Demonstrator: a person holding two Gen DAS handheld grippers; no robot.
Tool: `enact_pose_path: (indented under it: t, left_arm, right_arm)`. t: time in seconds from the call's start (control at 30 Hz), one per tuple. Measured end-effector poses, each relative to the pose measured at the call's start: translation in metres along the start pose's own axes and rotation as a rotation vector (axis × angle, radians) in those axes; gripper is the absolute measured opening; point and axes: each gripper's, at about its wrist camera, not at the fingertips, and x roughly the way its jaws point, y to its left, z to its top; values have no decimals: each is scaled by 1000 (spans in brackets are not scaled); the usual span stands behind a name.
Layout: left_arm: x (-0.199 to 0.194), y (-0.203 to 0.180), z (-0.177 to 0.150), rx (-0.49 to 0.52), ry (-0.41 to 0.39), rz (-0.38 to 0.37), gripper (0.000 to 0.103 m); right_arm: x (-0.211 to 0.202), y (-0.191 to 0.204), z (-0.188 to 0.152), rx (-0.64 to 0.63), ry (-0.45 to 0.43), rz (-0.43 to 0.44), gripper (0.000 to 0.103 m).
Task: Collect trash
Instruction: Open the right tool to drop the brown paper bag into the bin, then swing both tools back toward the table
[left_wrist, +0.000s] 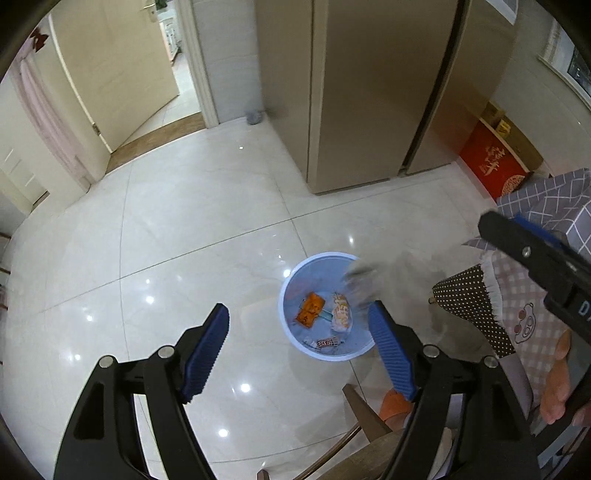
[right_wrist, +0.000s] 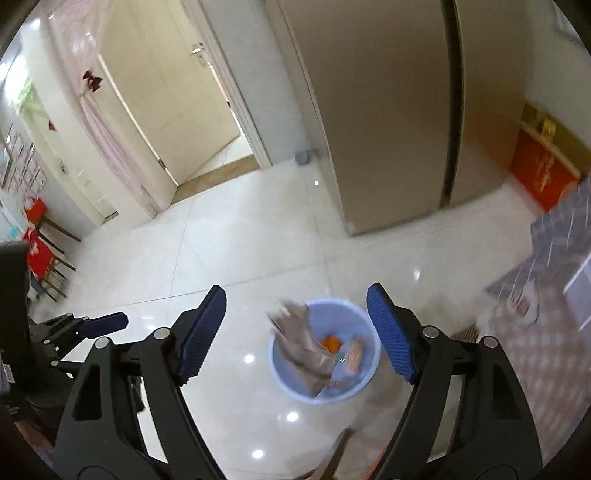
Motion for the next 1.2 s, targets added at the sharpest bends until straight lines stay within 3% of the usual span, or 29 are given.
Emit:
enact_pose_path:
  t: [0.53,1.07,1.2]
  left_arm:
    - [-24,-24,-2,23,-57,-20,76]
    - [-86,-119,-7,156,-206,-126,76]
    - [-108,-144,-11,188,-255,-174,76]
  right_arm:
    - [-52,-4,-17,-41,-40,-42,78]
    - [-167,-29,-27,-48,-238,-136,78]
    - [-202,-42,-34,-20,-300,-187,83]
